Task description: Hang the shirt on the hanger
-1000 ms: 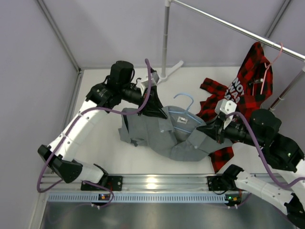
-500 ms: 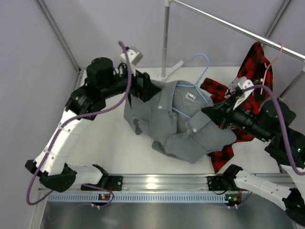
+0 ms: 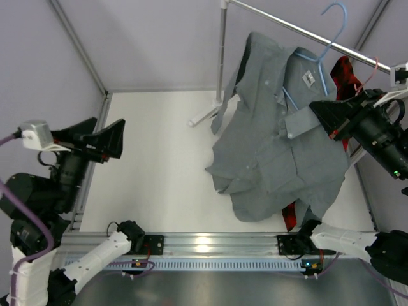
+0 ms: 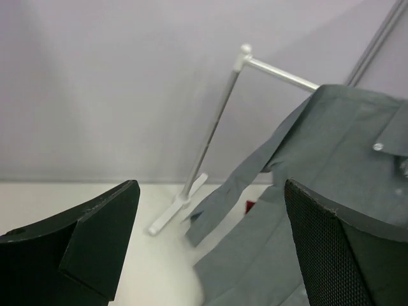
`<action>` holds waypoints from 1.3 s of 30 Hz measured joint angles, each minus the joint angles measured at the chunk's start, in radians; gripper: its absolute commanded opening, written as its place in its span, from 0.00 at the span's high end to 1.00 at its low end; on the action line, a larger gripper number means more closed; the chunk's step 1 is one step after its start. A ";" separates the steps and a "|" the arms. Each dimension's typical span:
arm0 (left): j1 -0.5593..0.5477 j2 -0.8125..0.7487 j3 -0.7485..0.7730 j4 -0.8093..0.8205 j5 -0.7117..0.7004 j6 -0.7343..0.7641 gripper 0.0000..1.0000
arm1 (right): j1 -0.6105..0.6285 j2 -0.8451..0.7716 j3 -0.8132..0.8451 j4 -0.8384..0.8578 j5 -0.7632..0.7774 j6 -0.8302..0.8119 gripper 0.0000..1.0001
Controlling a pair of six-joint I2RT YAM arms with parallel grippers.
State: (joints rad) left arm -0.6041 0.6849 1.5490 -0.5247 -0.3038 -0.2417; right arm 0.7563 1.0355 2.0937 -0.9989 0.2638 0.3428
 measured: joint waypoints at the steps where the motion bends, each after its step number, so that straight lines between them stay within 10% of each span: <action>1: 0.000 -0.044 -0.069 0.016 -0.015 -0.001 0.02 | 0.000 -0.005 -0.016 -0.006 0.009 0.017 1.00; 13: 0.011 -0.196 -0.771 -0.027 -0.139 -0.012 0.02 | 0.000 -0.011 -0.358 0.035 0.243 0.179 1.00; 23: 0.293 -0.252 -0.831 0.001 -0.147 -0.029 0.02 | -0.151 0.322 -0.110 0.154 0.307 0.193 1.00; 39: 0.373 -0.309 -0.839 0.003 -0.116 -0.048 0.02 | -0.280 0.503 -0.088 0.354 0.275 0.373 1.00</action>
State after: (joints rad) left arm -0.2314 0.3756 0.7097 -0.5220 -0.4194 -0.2897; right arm 0.4767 1.5387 2.0056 -0.6445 0.5392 0.7155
